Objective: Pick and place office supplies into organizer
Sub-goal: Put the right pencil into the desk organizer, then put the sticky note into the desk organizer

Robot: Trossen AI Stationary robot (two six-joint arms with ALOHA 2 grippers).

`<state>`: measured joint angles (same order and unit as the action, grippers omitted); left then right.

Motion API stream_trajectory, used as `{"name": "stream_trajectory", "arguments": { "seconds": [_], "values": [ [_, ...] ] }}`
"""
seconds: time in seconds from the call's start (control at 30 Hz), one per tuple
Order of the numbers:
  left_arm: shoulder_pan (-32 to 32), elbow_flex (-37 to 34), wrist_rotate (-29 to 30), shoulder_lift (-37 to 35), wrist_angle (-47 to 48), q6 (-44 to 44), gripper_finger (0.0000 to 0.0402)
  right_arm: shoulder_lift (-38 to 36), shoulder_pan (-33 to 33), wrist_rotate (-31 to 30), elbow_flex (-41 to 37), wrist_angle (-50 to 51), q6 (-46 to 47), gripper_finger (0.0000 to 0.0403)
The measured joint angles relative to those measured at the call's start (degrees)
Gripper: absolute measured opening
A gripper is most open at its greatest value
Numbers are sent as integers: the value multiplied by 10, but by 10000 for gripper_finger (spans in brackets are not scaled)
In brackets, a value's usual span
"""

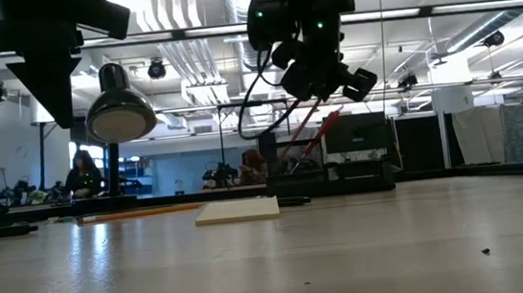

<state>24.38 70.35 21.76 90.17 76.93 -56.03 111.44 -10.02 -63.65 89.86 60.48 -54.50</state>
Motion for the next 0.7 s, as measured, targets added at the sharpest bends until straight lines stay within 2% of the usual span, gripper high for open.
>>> {"name": "stream_trajectory", "arguments": {
  "seconds": [0.2,0.37,0.57,0.7],
  "values": [
    [0,-1,9,0,-2,29,0,-10,6,26,0,18,38,30],
    [0,-2,29,0,-2,30,0,-20,8,74,-1,62,81,59],
    [0,-3,46,0,-2,30,0,-34,10,70,-1,81,107,111],
    [0,-3,58,0,-4,30,0,-40,22,36,2,82,139,138]
  ]
}}
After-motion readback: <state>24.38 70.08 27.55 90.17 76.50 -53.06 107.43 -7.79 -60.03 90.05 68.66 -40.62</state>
